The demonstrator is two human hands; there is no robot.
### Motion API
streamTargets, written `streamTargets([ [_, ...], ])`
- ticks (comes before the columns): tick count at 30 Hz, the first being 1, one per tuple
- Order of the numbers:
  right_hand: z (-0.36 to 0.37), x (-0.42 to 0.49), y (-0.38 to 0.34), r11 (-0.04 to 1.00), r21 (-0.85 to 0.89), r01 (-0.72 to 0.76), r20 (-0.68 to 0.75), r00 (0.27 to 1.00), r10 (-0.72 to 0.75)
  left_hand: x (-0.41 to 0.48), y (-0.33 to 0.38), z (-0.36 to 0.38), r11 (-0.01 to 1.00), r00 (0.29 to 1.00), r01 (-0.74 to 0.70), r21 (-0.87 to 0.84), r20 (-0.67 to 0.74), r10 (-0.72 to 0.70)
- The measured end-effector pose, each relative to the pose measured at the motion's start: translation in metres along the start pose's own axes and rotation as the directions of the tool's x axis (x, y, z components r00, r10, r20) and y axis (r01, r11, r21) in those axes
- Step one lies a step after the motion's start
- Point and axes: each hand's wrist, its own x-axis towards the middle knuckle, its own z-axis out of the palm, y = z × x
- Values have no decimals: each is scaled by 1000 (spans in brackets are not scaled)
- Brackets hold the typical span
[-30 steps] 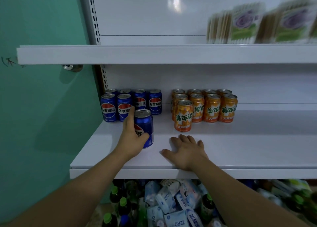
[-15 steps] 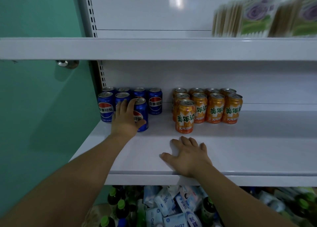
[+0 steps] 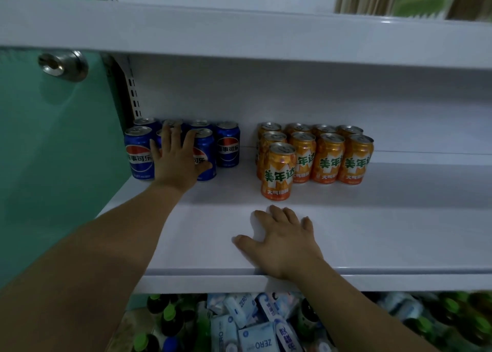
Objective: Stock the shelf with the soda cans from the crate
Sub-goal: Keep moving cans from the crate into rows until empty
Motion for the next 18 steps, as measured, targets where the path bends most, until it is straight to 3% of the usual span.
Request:
streamTargets([
  [4,1,1,1,1000,8,1,-1,1000,-1,-1,1,5,1000,1000,-7,-15,-7,7],
  [12,-3,-3,-2,1000,-3,25,-39,999,-25,-10,15,-22,992,989,84,-89,126,-72],
  [15,-6,-7,-1,998,-18,56,-43,997,-57,-33,30,-41,989,969,67,-132,244,-33],
  [18,-12,-19,15,996,10,90,-51,995,-90,-58,50,-65,975,904,-3,-221,417,97],
])
